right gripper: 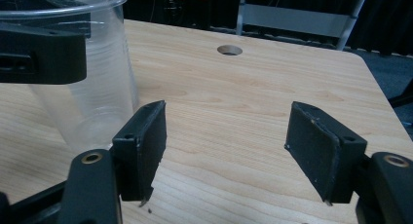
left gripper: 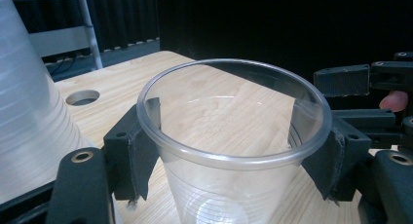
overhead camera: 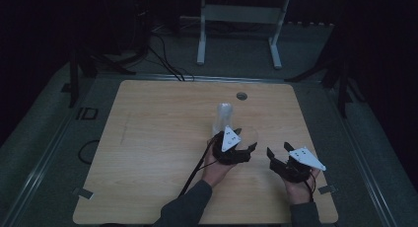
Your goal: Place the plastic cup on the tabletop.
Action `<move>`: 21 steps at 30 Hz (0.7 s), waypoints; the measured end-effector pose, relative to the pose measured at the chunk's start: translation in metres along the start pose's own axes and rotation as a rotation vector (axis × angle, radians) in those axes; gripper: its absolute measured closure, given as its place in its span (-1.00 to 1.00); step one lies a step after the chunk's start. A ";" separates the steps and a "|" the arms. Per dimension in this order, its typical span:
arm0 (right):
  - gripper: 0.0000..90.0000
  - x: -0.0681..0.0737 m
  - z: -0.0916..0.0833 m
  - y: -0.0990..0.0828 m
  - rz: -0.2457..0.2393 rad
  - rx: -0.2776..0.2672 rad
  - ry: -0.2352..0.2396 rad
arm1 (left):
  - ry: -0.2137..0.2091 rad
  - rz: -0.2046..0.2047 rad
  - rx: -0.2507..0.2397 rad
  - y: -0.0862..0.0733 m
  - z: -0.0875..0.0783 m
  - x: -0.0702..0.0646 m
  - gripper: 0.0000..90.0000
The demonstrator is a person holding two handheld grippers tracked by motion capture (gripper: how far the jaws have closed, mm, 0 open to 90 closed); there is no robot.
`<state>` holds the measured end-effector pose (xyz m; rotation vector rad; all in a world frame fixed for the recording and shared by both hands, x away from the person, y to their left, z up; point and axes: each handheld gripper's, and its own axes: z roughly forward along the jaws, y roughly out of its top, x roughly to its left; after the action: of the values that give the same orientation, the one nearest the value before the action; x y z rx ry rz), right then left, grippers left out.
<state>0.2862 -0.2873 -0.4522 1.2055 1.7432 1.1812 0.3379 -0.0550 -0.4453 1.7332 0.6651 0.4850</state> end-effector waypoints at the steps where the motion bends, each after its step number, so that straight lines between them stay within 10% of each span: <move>1: -0.32 0.000 0.000 0.000 0.000 0.000 0.000 | 0.000 0.002 -0.002 -0.001 0.000 0.000 -0.37; 21: -0.32 0.000 0.000 -0.001 -0.004 0.002 -0.002 | 0.022 0.005 0.004 -0.015 0.002 0.003 -0.37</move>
<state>0.2860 -0.2875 -0.4530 1.2032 1.7453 1.1758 0.3387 -0.0513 -0.4608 1.7352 0.6782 0.5072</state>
